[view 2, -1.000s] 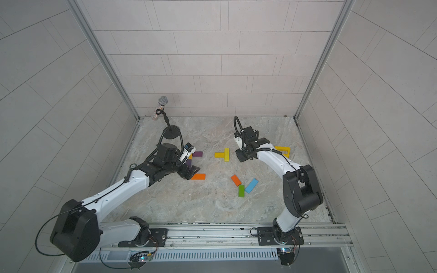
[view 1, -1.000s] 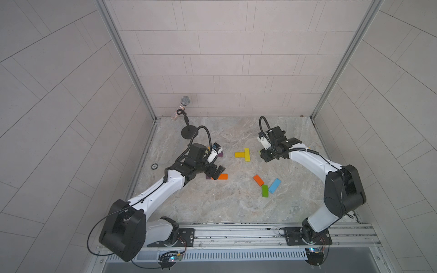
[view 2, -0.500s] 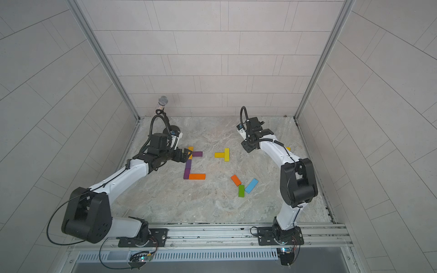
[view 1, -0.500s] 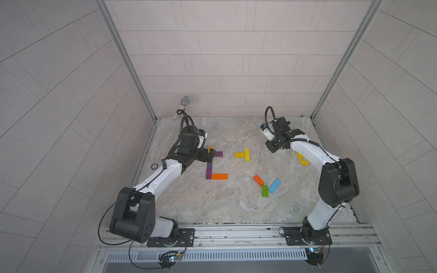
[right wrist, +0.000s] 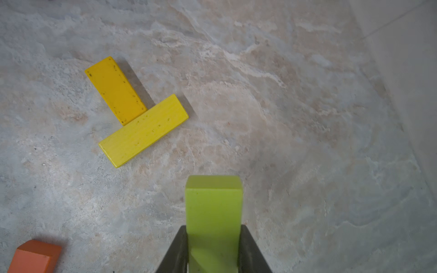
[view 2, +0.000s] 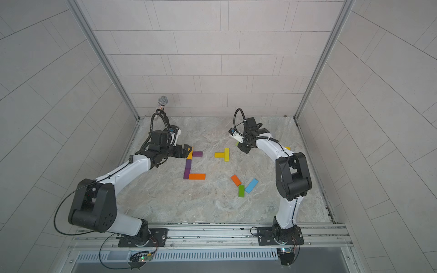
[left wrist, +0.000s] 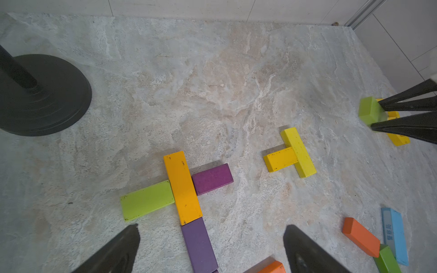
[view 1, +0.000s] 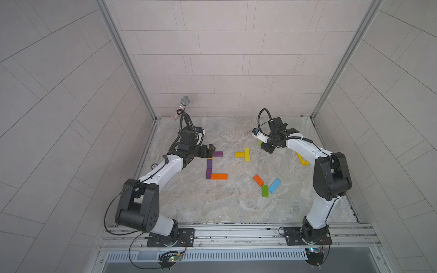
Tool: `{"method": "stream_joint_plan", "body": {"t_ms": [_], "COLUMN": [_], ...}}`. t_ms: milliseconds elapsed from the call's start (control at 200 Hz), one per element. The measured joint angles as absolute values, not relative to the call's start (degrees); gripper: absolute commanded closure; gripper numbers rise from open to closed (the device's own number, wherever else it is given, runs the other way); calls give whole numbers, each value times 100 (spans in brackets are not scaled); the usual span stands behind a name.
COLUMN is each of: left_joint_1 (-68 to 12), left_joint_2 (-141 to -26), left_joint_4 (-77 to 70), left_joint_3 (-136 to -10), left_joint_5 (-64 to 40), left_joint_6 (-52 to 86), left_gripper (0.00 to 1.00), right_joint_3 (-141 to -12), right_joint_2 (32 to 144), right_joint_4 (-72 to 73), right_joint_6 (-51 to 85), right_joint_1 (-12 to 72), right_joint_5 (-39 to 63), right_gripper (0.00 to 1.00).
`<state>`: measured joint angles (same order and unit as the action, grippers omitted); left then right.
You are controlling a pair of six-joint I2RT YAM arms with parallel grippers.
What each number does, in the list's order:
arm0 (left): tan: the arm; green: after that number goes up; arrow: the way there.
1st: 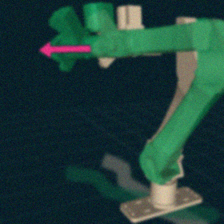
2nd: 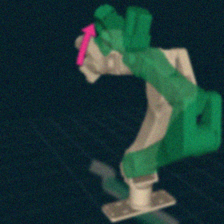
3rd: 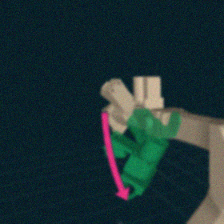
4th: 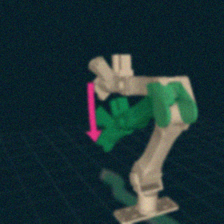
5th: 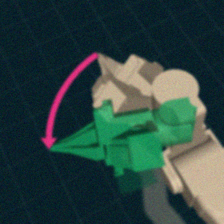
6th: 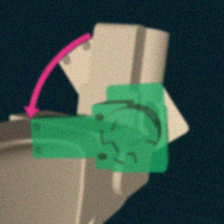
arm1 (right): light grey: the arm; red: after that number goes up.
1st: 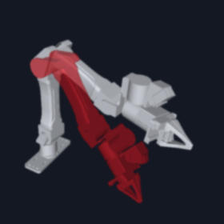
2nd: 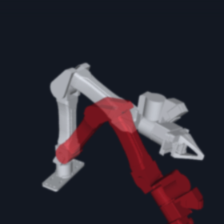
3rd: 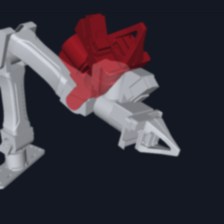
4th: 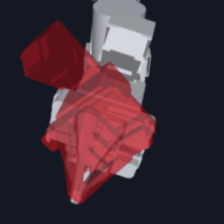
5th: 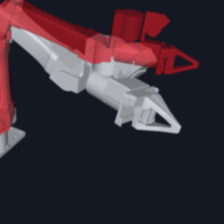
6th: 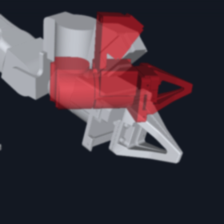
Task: Assemble the letter t with building blocks
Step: Assemble the building block at the center of the board.
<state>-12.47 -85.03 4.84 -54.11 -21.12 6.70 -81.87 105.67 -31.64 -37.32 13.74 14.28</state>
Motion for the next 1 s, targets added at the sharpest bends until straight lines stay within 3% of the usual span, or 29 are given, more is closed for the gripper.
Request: {"method": "stream_joint_plan", "body": {"t_ms": [525,1001], "left_joint_1": [-1194,-1072], "left_joint_2": [-8556,-8558], "left_joint_4": [401,342], "left_joint_3": [-5245,-5238], "left_joint_5": [-2233,-2263], "left_joint_6": [888,921], "left_gripper": [0,0], "right_joint_3": [-9338,-9421], "right_joint_2": [11585,11970], "right_joint_4": [-4097,-4571], "right_joint_6": [-6123,-6528], "right_joint_1": [1431,1754], "right_joint_5": [1350,1406], "right_gripper": [92,93]}}
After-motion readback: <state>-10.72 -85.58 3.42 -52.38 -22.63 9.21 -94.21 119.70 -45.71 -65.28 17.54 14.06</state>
